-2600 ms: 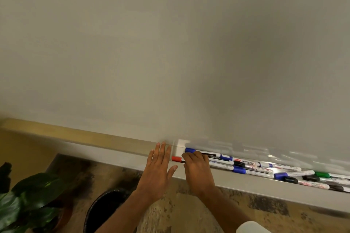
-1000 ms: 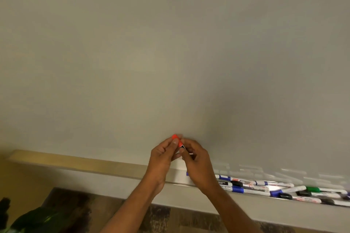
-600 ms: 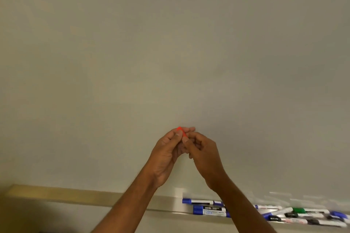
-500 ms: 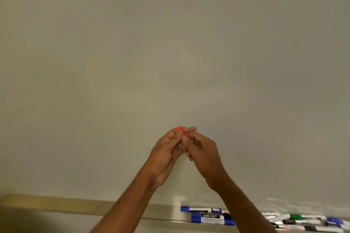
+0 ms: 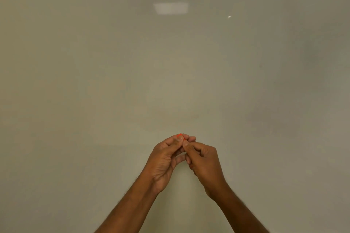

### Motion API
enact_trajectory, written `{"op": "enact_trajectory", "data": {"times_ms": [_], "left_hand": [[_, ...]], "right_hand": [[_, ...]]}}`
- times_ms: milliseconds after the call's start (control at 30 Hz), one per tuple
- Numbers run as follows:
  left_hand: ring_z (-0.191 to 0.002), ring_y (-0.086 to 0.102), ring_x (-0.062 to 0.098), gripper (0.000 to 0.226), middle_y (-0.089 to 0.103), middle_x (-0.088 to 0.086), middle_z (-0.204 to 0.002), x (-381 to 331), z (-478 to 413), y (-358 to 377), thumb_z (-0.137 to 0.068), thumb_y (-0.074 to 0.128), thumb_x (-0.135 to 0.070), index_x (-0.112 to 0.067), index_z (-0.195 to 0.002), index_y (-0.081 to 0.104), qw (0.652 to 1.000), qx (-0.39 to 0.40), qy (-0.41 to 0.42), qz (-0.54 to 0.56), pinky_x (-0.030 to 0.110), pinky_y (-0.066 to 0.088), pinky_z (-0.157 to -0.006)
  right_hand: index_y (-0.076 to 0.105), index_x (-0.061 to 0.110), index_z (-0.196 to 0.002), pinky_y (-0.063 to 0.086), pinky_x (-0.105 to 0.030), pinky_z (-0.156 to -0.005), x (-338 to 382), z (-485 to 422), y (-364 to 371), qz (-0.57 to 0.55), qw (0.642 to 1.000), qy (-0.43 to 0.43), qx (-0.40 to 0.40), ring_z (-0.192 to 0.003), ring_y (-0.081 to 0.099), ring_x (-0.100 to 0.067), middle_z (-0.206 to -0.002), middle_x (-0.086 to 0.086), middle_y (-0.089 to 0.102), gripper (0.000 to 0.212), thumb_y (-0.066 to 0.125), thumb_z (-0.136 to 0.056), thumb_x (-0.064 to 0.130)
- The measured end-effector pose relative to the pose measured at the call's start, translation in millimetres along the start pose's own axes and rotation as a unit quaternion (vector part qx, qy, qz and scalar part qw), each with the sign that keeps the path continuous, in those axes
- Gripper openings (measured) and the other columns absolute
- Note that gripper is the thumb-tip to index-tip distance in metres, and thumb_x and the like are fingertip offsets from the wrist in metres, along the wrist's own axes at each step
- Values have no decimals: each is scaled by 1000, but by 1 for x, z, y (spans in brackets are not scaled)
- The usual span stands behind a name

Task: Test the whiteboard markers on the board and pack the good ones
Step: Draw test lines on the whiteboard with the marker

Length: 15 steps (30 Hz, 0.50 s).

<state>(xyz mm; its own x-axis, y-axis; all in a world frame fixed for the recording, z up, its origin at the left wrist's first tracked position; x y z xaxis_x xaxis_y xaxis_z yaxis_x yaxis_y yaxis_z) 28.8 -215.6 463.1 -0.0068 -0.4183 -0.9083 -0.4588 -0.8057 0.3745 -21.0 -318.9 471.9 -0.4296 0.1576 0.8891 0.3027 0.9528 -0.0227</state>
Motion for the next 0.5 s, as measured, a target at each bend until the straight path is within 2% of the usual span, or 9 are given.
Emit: {"op": "enact_trajectory", "data": {"times_ms": [100,200,267,333,400,500], "left_hand": [[-111,71,29,29,74,19,-116,-6,-1,12,-99,58,-15,5,-118,67,1000,-17,4,-6,48,54,-99],[-111,72,25,26,77,15,-110,-24,-2,19,-97,63,-14,3,-115,70,998,-43,45,-21,36,59,-92],[-110,72,22,25,77,13,-109,-42,-5,22,-96,64,-15,0,-115,71,994,-59,85,-30,37,58,-94],[-109,73,20,24,78,9,-109,-60,-6,24,-97,64,-18,-5,-116,71,987,-80,131,-44,41,56,-97],[-108,72,13,21,78,-3,-110,-80,-5,28,-99,63,-24,-16,-114,74,969,-105,195,-110,36,55,-97],[-114,66,-1,22,74,-20,-116,-105,-6,36,-99,62,-29,-28,-117,74,924,-129,297,-205,23,52,-102]], "right_hand": [[65,24,-63,35,-19,-49,14,-3,-11,23,999,-29,-22,-48,43,-6,-51,7,52,38,58,-100,29],[70,15,-69,36,-25,-48,24,-2,-23,96,991,-68,-59,-47,43,-12,-54,-4,57,35,60,-97,34],[71,13,-73,38,-22,-50,27,-1,-31,113,987,-77,-78,-48,43,-6,-58,-7,58,34,61,-96,37],[71,18,-75,38,-20,-53,31,-2,-42,104,987,-76,-91,-51,43,-4,-56,0,54,32,59,-97,39],[70,21,-80,40,-21,-54,38,-9,-52,98,989,-72,-89,-52,43,-7,-57,4,53,32,53,-99,39],[70,28,-102,42,-21,-55,59,-22,-58,44,996,-66,-50,-59,51,-15,-77,2,68,21,49,-103,27]]}}
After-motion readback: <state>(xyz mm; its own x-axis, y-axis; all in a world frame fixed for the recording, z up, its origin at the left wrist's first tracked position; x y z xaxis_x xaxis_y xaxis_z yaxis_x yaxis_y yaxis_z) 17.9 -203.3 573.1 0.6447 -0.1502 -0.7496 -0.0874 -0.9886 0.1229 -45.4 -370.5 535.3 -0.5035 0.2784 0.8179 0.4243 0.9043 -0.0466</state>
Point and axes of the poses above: each hand's wrist, its own z-axis away from the middle knuckle, its own y-axis out of the palm, x = y × z, the point moved 9 cm from there along -z, towards the middle knuckle
